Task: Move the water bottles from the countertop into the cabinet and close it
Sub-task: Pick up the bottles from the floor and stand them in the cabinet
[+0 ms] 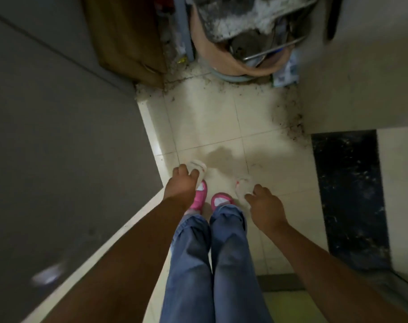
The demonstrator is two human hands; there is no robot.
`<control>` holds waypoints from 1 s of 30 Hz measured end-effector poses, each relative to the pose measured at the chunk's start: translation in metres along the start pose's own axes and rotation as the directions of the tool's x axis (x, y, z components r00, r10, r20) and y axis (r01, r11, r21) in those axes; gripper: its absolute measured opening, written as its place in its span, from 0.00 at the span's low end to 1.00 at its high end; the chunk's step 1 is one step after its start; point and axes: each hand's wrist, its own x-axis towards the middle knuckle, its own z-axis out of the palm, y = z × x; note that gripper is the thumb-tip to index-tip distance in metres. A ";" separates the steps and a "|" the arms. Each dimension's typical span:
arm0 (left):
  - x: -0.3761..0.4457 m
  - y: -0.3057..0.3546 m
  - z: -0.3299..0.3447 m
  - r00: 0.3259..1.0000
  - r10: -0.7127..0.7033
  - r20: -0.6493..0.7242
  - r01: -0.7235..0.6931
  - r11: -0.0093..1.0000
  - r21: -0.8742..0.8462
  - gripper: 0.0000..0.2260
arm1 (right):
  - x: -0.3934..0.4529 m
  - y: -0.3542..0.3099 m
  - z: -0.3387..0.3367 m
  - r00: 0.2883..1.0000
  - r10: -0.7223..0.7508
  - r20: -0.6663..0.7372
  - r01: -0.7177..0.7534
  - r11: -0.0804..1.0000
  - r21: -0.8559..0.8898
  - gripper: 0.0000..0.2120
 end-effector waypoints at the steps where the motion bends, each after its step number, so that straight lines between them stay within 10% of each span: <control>1: -0.023 0.001 0.000 1.000 -0.019 0.007 0.019 1.000 -0.024 0.20 | -0.015 -0.007 -0.007 0.999 -0.042 0.026 0.043 0.999 -0.034 0.22; 12: -0.211 -0.045 0.093 0.958 -0.278 0.076 0.286 0.881 -0.376 0.18 | -0.107 -0.102 -0.026 0.830 -0.519 0.202 0.552 0.715 -0.429 0.21; 23: -0.314 -0.192 0.165 0.822 -0.536 0.194 0.543 0.631 -0.555 0.20 | -0.142 -0.306 -0.006 0.778 -0.487 0.396 0.624 0.533 -0.571 0.19; 30: -0.351 -0.302 0.185 0.817 -0.567 0.104 0.514 0.635 -0.577 0.20 | -0.130 -0.432 0.006 0.812 -0.459 0.360 0.583 0.614 -0.532 0.17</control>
